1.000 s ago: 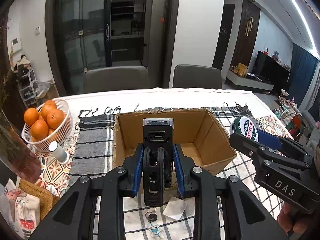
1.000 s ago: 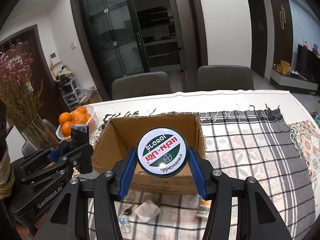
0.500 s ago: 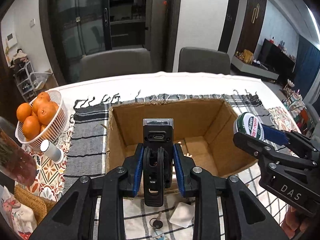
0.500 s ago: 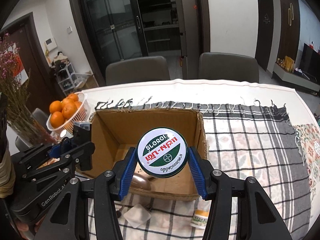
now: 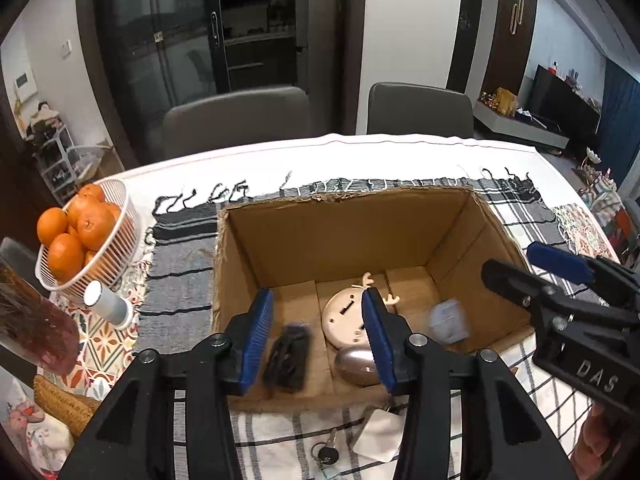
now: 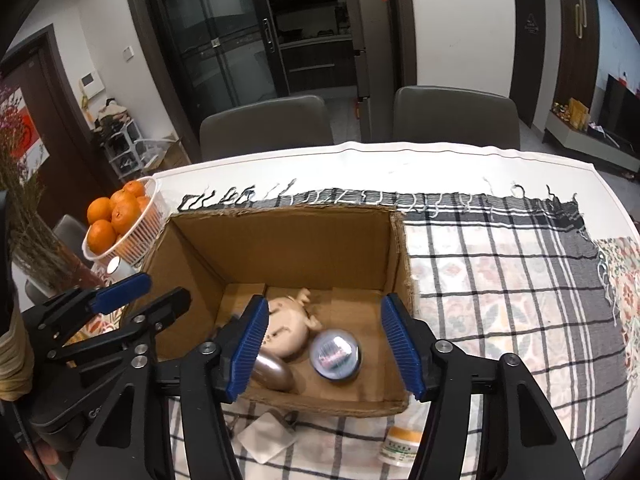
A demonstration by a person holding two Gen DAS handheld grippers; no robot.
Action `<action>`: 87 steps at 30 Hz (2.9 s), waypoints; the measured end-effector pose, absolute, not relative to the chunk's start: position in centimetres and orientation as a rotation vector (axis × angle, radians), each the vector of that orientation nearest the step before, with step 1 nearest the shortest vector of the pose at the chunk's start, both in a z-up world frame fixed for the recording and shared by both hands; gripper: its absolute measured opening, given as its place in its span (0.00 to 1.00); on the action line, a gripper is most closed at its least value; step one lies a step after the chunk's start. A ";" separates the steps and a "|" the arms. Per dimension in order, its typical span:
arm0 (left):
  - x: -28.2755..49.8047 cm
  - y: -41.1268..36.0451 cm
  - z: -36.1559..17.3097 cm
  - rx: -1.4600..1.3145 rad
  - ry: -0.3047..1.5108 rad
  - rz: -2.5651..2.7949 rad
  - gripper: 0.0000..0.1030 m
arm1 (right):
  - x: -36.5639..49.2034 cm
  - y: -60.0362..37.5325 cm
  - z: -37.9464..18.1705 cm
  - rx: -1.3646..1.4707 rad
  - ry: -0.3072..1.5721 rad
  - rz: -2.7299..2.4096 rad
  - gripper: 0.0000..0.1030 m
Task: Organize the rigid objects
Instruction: 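Open the left gripper over the box while the right gripper releases the green tin, then withdraw both grippers from the box, then move the left gripper to the white charger while the right gripper approaches the orange-lidded jar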
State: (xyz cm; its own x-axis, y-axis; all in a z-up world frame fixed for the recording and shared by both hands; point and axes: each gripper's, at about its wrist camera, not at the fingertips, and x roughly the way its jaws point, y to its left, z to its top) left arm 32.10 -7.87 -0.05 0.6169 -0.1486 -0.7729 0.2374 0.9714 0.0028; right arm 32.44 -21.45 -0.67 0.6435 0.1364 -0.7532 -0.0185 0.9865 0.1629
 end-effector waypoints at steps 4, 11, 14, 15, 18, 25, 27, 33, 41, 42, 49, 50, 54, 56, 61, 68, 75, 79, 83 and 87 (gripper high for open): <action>30.7 -7.9 0.7 0.117 0.845 -0.232 0.49 | 31.3 -21.8 -0.2 0.145 0.844 0.065 0.59; 28.5 -8.3 2.0 0.129 0.810 -0.259 0.54 | 29.2 -22.3 0.9 0.136 0.817 0.056 0.59; 27.5 -8.6 2.6 0.131 0.791 -0.271 0.55 | 28.1 -22.6 1.6 0.139 0.798 0.048 0.59; 27.2 -8.7 2.7 0.136 0.785 -0.271 0.55 | 27.7 -22.7 1.8 0.141 0.791 0.045 0.59; 26.2 -8.9 3.2 0.146 0.767 -0.276 0.57 | 26.6 -23.1 2.2 0.143 0.780 0.031 0.59; 24.0 -9.0 3.4 0.164 0.758 -0.294 0.58 | 24.4 -23.6 2.5 0.161 0.768 0.022 0.59; 23.5 -9.0 3.2 0.167 0.761 -0.299 0.58 | 23.9 -23.7 2.3 0.164 0.770 0.019 0.59; 22.3 -9.2 2.5 0.175 0.771 -0.309 0.58 | 22.8 -23.8 1.6 0.171 0.785 0.006 0.59; 21.5 -9.9 0.7 0.192 0.809 -0.333 0.58 | 21.5 -24.8 -0.2 0.208 0.803 -0.029 0.59; 21.5 -10.0 0.4 0.196 0.817 -0.334 0.58 | 21.5 -24.9 -0.5 0.214 0.809 -0.031 0.59; 21.5 -10.3 -1.7 0.213 0.861 -0.343 0.58 | 21.4 -25.3 -2.9 0.243 0.857 -0.042 0.59; 21.5 -10.4 -2.1 0.217 0.867 -0.345 0.58 | 21.4 -25.4 -3.3 0.246 0.863 -0.043 0.59; 21.6 -10.6 -3.0 0.233 0.886 -0.348 0.58 | 21.5 -25.5 -4.5 0.257 0.885 -0.043 0.59; 21.6 -10.7 -3.6 0.241 0.897 -0.348 0.58 | 21.7 -25.6 -4.9 0.258 0.894 -0.047 0.59; 21.6 -11.0 -5.0 0.263 0.924 -0.354 0.58 | 21.8 -25.7 -6.3 0.265 0.922 -0.058 0.59; 22.0 -11.6 -7.2 0.297 0.967 -0.362 0.58 | 22.1 -25.9 -8.4 0.269 0.966 -0.073 0.59; 22.6 -12.0 -9.4 0.322 1.013 -0.376 0.58 | 22.4 -26.3 -10.3 0.267 1.001 -0.091 0.59; 22.9 -12.2 -10.7 0.331 1.042 -0.380 0.58 | 22.7 -26.3 -11.4 0.268 1.021 -0.097 0.58; 23.4 -12.3 -11.8 0.339 1.064 -0.380 0.58 | 23.0 -26.3 -12.3 0.269 1.040 -0.102 0.59; 23.7 -12.3 -12.7 0.335 1.077 -0.394 0.58 | 23.3 -26.3 -13.0 0.270 1.051 -0.103 0.59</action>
